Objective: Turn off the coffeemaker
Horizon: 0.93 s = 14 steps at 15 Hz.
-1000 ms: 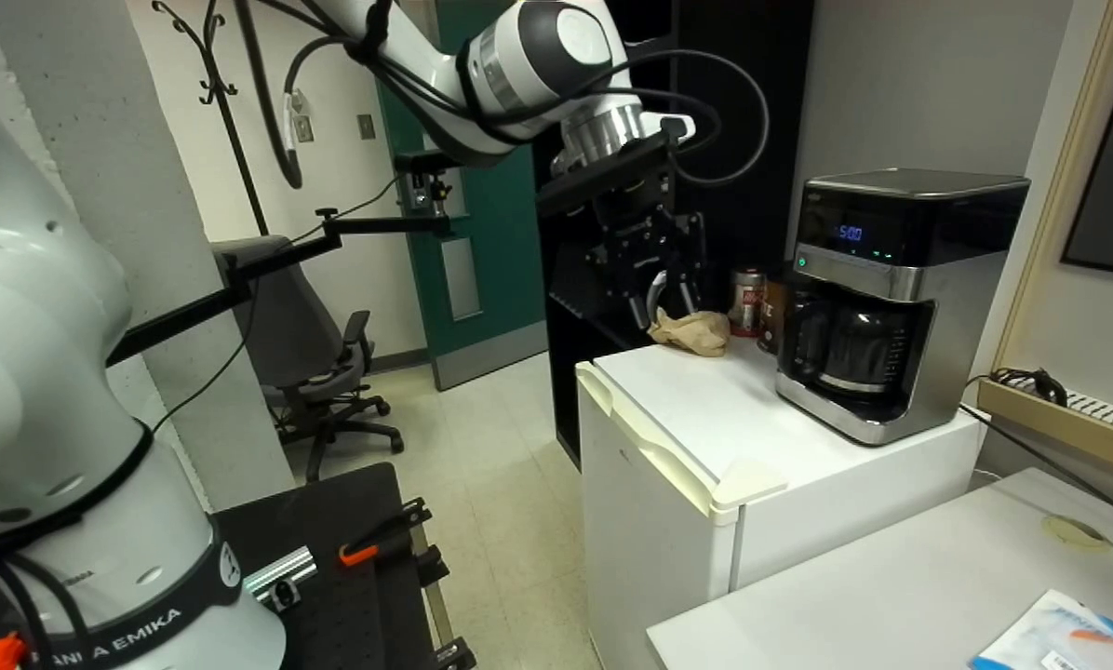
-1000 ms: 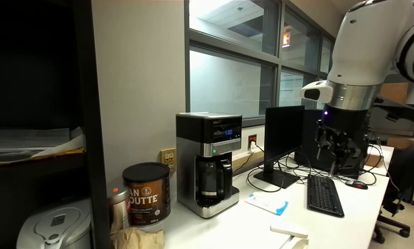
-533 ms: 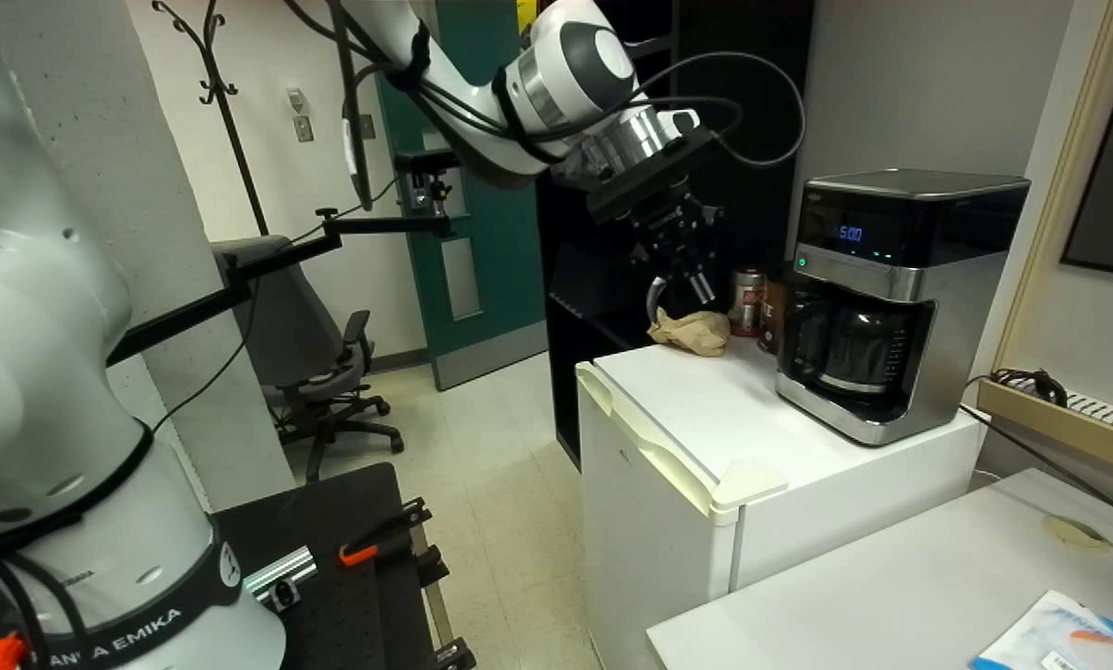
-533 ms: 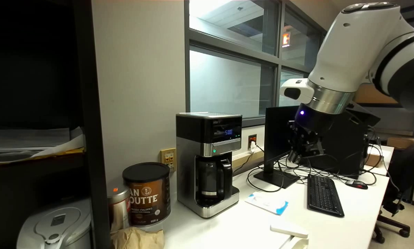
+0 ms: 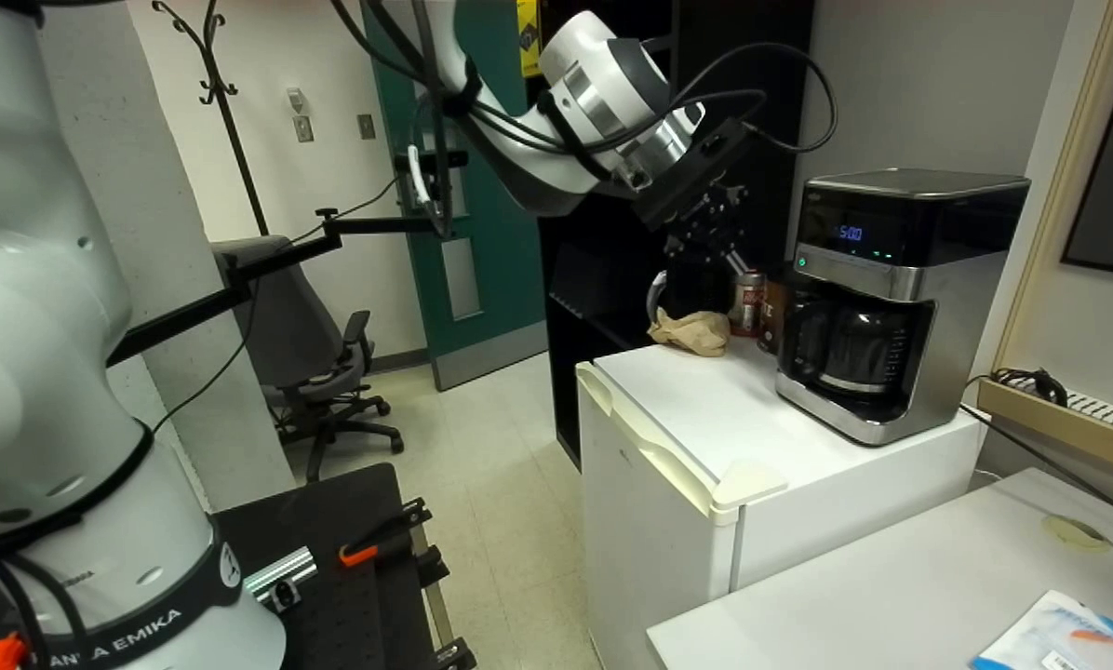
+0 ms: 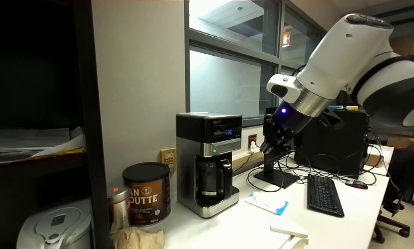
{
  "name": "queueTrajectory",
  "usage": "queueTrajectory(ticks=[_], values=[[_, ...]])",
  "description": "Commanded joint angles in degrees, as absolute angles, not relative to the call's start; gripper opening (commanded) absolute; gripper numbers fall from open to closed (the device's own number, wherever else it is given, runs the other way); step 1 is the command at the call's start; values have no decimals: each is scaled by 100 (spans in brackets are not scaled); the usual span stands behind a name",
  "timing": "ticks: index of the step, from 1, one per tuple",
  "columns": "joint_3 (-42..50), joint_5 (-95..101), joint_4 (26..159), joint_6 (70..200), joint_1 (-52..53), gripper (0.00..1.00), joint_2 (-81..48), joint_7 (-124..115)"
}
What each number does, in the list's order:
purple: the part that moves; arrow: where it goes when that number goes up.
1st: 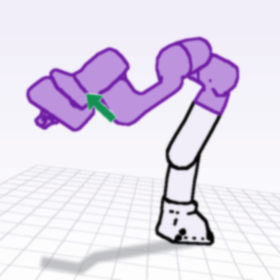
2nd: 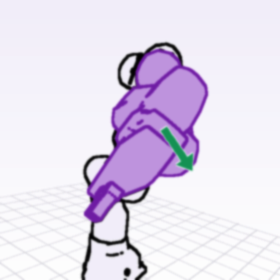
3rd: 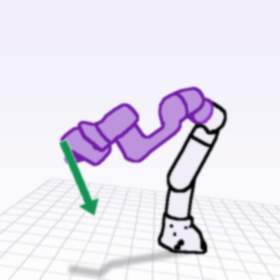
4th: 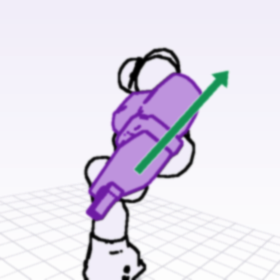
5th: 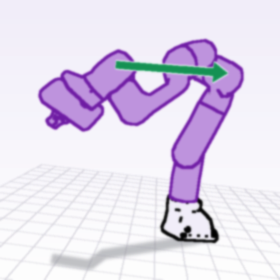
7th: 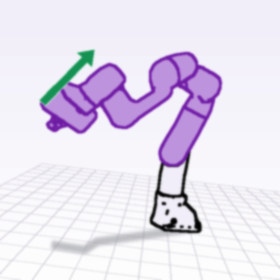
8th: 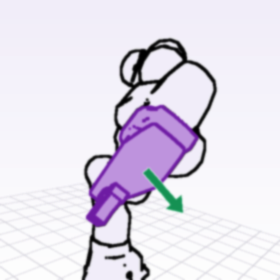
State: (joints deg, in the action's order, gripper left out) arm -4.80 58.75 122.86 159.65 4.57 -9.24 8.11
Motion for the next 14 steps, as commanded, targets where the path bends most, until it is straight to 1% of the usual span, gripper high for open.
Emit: queueTrajectory(ticks=[1, 7, 14], values=[[-287, 6756, 11718, 16397, 499, 0, -1367, 183], [-87, 7965, 11118, 16711, 526, 0, -1878, -807], [-104, 8899, 10591, 16860, 528, 0, -2356, -1740]])
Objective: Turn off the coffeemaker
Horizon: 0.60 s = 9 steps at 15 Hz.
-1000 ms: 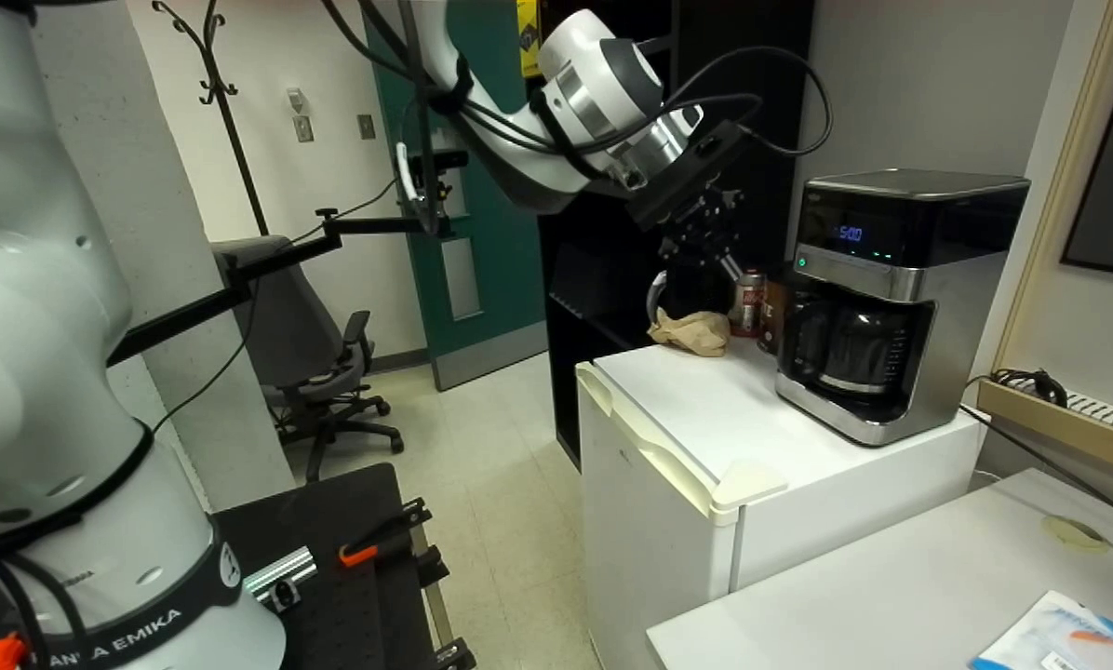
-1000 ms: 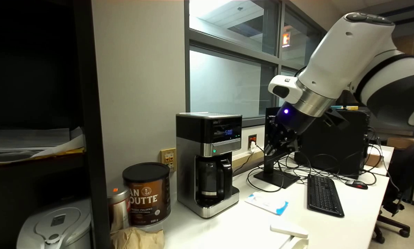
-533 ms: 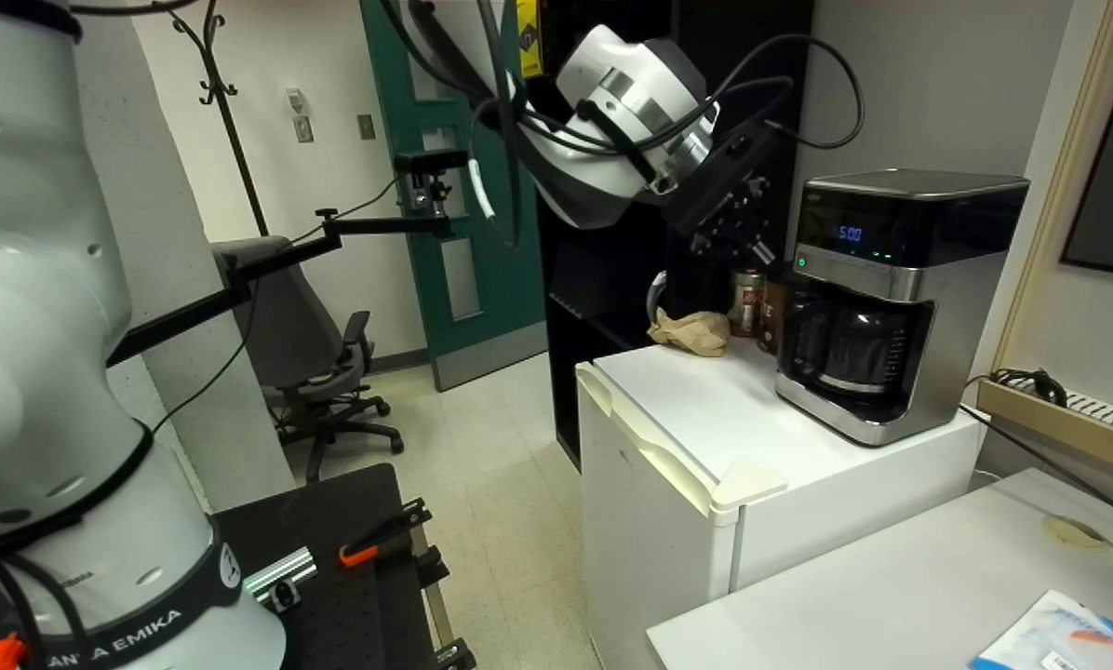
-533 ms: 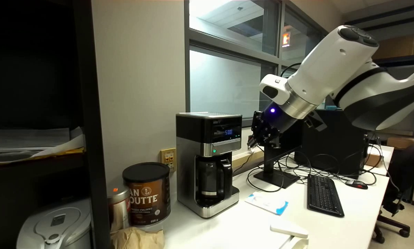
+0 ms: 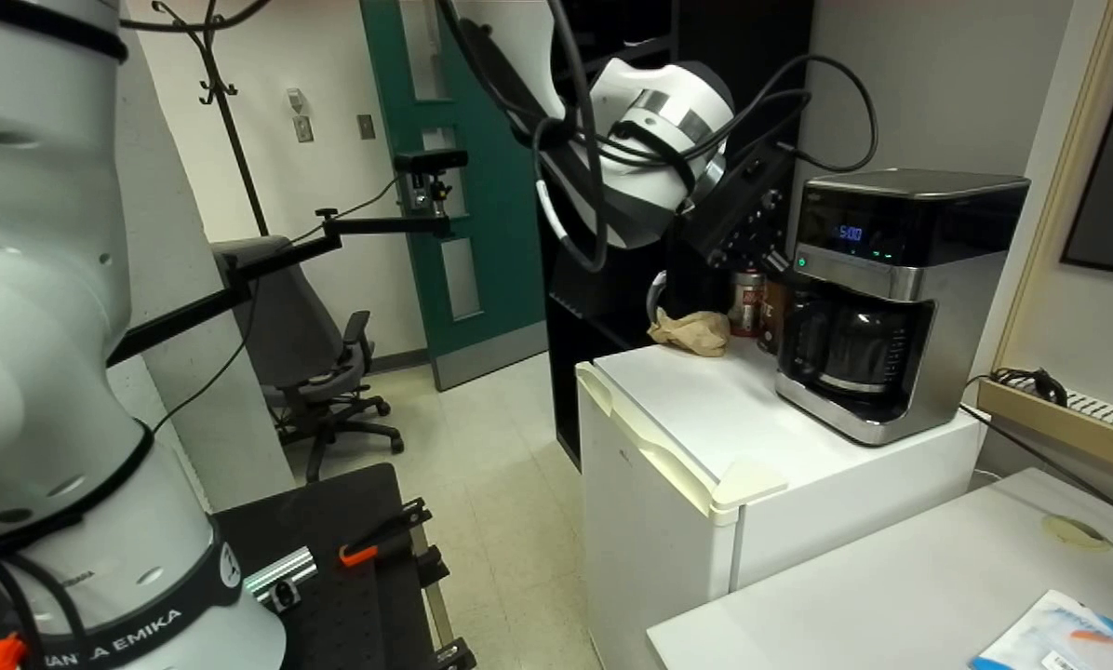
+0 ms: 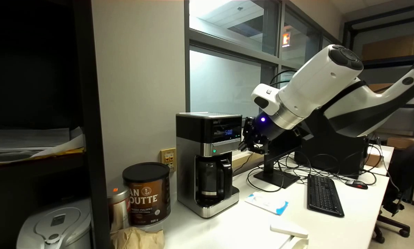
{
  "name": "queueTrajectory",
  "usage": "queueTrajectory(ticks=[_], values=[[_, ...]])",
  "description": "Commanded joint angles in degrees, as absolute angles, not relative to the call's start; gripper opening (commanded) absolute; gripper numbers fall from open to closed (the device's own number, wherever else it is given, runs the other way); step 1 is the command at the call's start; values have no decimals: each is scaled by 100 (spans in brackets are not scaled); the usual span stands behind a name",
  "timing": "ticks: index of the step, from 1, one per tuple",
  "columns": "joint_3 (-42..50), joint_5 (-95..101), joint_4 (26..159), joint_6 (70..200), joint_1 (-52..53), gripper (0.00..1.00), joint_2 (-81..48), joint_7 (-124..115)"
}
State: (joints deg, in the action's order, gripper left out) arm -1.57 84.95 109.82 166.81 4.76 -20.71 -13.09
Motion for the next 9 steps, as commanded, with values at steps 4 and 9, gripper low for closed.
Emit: queueTrajectory(ticks=[4, 9], values=[[-135, 9267, 10298, 16869, 534, 0, -2588, -2162], [-186, 9524, 9949, 16861, 558, 0, -2870, -2505]])
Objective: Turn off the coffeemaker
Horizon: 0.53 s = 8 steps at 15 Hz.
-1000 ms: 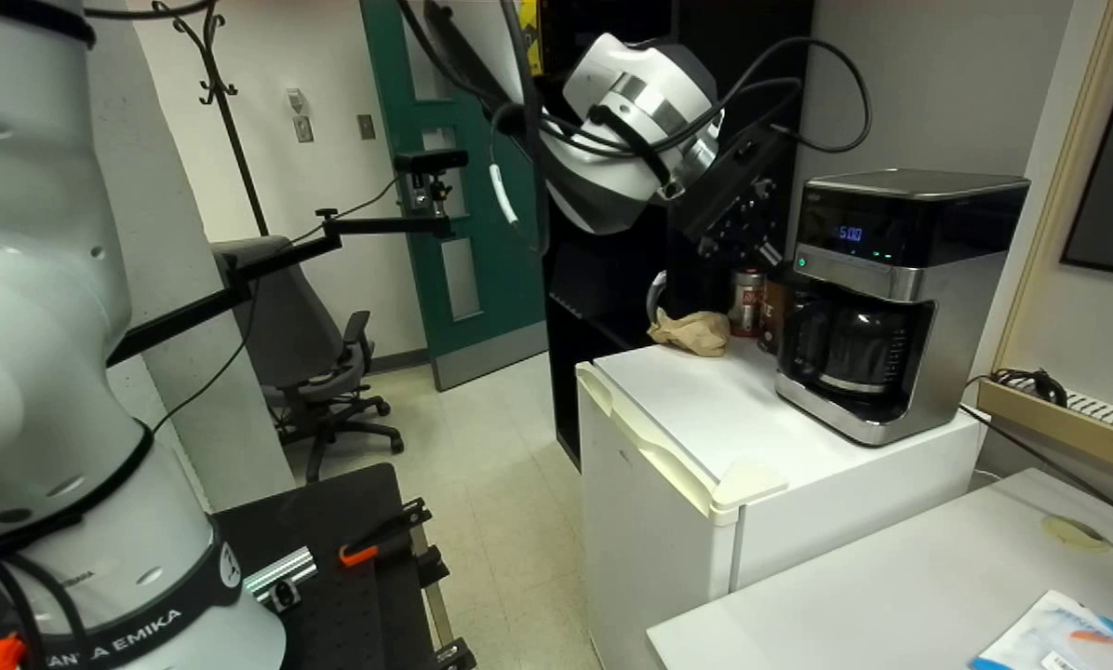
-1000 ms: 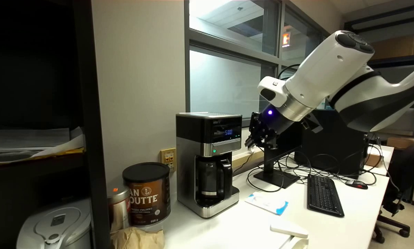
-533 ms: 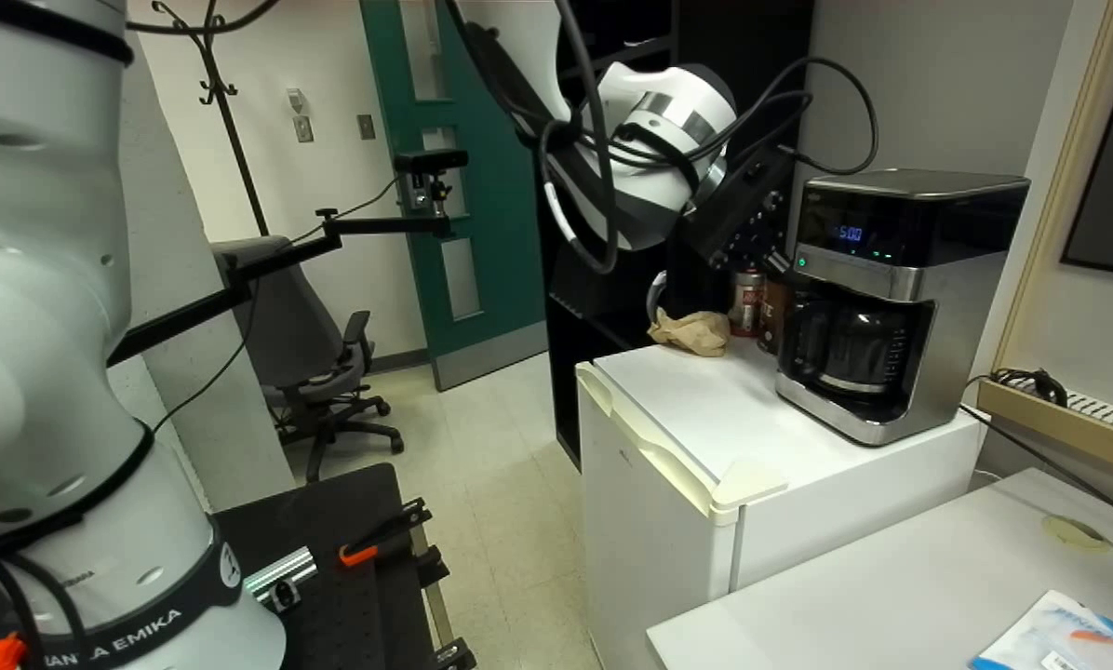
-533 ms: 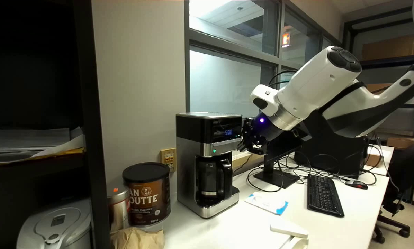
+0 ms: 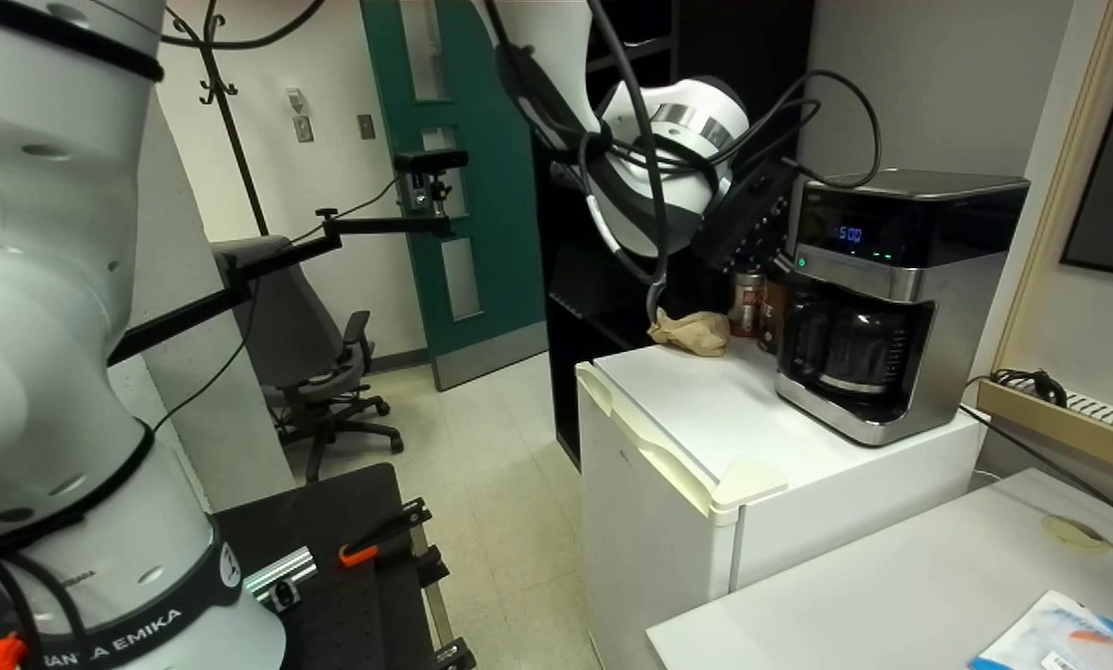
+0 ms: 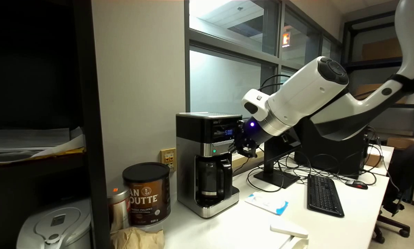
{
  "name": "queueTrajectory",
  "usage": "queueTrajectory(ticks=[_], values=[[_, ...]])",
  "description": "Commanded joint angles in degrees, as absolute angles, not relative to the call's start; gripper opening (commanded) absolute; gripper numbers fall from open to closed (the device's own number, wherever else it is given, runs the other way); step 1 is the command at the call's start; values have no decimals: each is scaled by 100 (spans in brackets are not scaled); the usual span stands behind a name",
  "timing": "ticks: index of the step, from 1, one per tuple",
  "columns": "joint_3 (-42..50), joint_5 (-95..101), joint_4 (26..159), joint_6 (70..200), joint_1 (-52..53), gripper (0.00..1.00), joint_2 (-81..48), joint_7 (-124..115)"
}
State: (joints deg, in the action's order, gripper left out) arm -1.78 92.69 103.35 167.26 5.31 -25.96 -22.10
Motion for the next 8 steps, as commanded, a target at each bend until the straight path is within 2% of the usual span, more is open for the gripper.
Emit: queueTrajectory(ticks=[1, 8], values=[[-198, 9549, 9883, 16856, 569, 0, -2921, -2552], [-235, 9515, 9468, 16804, 591, 0, -3233, -2595]])
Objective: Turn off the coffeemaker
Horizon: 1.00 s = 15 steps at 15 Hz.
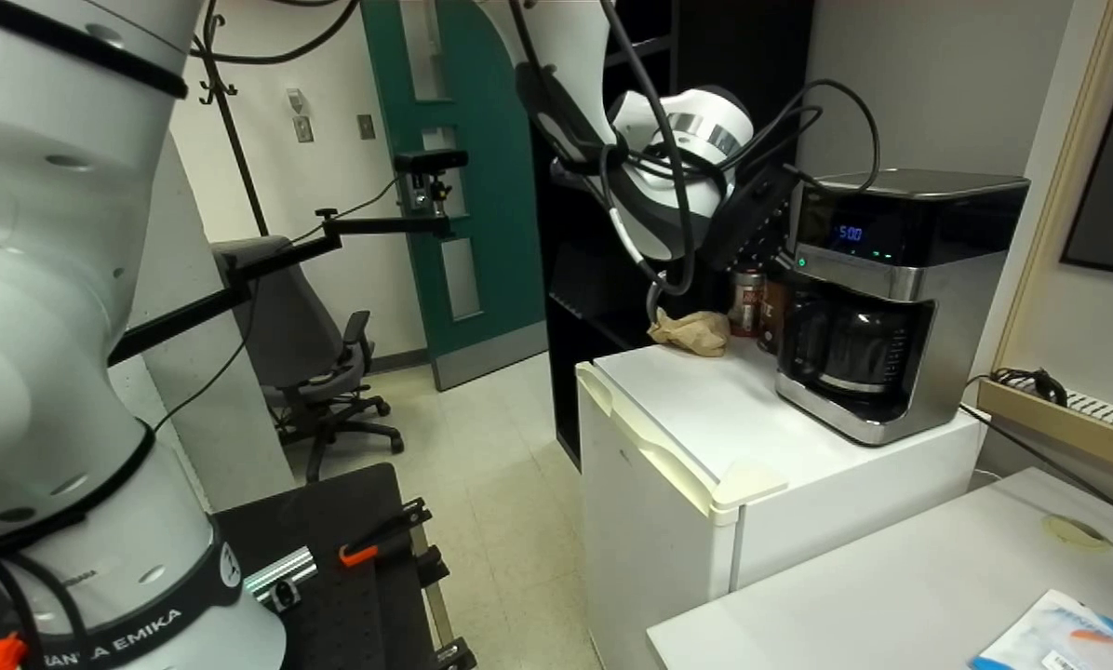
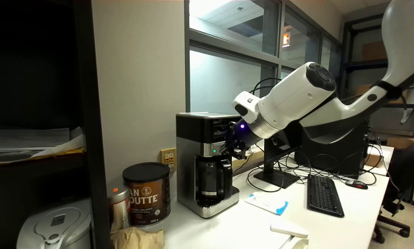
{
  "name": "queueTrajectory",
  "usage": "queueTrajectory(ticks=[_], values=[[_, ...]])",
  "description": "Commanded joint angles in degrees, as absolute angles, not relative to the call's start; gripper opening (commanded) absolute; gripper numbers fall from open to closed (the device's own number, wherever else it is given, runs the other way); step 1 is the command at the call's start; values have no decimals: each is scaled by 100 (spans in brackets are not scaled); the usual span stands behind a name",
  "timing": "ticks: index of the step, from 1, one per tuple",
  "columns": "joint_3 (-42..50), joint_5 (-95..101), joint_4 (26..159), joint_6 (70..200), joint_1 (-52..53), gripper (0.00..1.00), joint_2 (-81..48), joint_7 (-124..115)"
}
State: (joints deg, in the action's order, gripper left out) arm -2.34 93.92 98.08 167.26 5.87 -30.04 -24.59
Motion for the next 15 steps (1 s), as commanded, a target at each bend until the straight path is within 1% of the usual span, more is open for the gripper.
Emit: queueTrajectory(ticks=[1, 15], values=[[-233, 9503, 9421, 16796, 588, 0, -3272, -2588], [-253, 9445, 8945, 16785, 576, 0, -3643, -2569]])
